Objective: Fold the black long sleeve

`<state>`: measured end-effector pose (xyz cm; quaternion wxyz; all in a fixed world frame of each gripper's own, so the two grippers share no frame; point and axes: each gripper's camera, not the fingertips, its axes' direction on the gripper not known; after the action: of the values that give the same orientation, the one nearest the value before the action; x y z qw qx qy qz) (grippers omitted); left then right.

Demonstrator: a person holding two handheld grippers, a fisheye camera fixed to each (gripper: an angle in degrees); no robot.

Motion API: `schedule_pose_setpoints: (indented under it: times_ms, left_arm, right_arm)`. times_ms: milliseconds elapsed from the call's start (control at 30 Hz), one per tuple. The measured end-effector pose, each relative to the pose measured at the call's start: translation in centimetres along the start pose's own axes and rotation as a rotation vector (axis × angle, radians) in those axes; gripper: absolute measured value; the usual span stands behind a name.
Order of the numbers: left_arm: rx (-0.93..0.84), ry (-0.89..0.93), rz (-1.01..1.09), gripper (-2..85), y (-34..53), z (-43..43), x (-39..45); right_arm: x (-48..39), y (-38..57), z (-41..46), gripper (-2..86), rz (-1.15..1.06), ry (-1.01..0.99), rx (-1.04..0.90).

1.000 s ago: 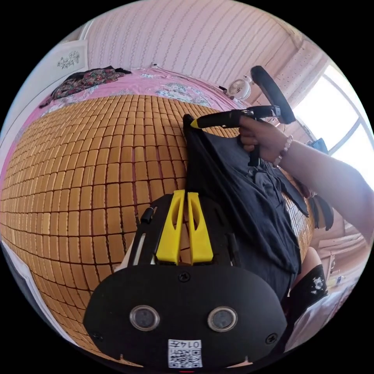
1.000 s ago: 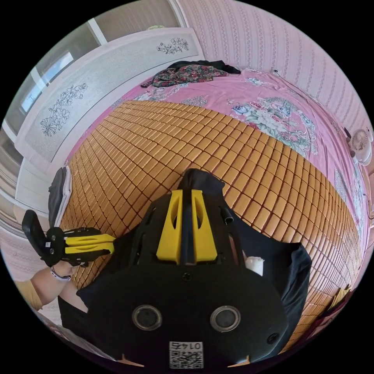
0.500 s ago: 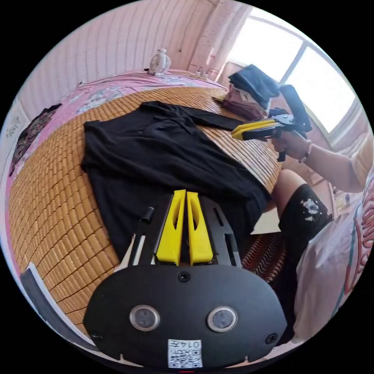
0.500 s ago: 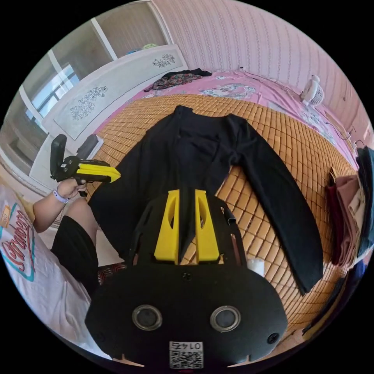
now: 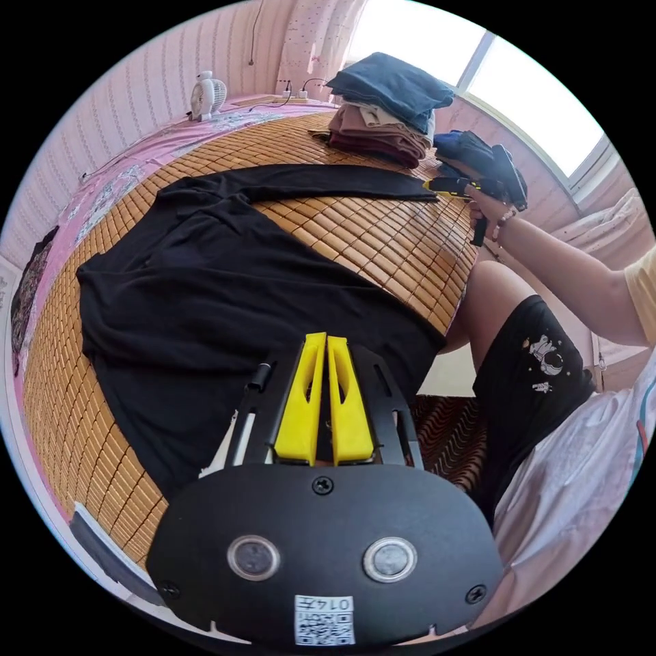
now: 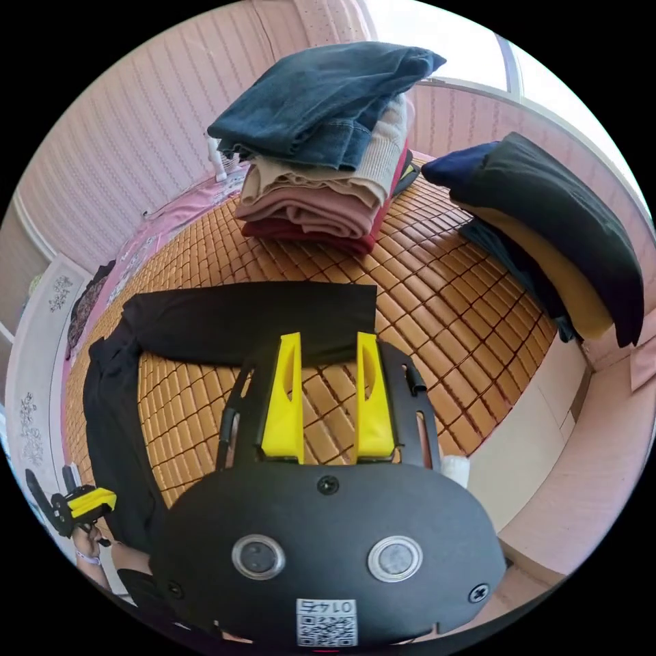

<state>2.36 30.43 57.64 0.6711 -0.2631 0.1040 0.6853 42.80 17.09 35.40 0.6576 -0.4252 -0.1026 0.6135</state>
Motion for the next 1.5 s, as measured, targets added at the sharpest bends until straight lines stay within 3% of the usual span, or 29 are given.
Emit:
schedule_pose_setpoints:
  times_ms: [133, 200, 300, 467, 567, 767, 867, 933, 1100, 1200, 1300, 1500]
  left_arm:
    - [-0.081, -0.008, -0.042, -1.0, 0.3, 2.7, -0.7]
    - [-0.035, -0.025, -0.045, -1.0, 0.8, 2.7, -0.4]
    - [-0.054, -0.053, -0.012, -1.0, 0.7, 2.7, 0.2]
    - [-0.055, -0.023, 0.056, -1.0, 0.6, 3.0, 1.9]
    - [-0.02, -0.008, 0.034, -1.0, 1.2, 2.8, 1.4]
    - [0.127, 0.087, -0.141, -1.0, 5.2, -1.2, -2.3]
    - [0.23, 0.052, -0.288, -1.0, 9.4, -5.0, -4.8]
    - [0.263, 0.019, -0.393, -1.0, 12.5, -7.0, -6.3]
    - [0.259, -0.031, -0.638, -1.0, 21.0, -9.9, -9.3]
    - [0.223, -0.045, -0.695, -0.9, 23.9, -10.2, -10.2]
    - [0.246, -0.067, -0.687, -0.4, 24.4, -10.6, -11.6]
    - [0.38, -0.123, -0.504, 5.1, 18.6, -11.1, -18.7]
  right_arm:
    - [0.4, 0.4, 0.9, 3.9, 0.028, 0.02, -0.01]
    - [0.9, 0.9, 0.5, 2.2, 0.025, 0.01, 0.009]
    - [2.5, 1.2, -0.3, 0.8, 0.041, -0.117, 0.007]
    - [2.4, 1.2, -7.0, 0.2, -0.043, -0.265, 0.224]
    - [-0.4, 0.8, -12.1, 0.0, -0.182, -0.431, 0.357]
    - [-11.6, 2.1, -20.6, 0.2, -0.554, -0.971, 0.523]
    - [-19.1, 6.8, -22.9, 0.9, -0.818, -1.269, 0.444]
    - [-24.4, 13.1, -22.0, 2.1, -1.067, -1.364, 0.235]
    - [-28.0, 25.9, -14.0, 8.1, -1.374, -1.043, -0.285]
    - [-26.1, 27.0, -11.8, 8.5, -1.293, -1.008, -0.393]
    - [-24.7, 23.8, -10.3, 8.3, -1.152, -0.979, -0.371]
    - [-26.1, 13.1, -5.7, 9.0, -0.967, -0.688, -0.098]
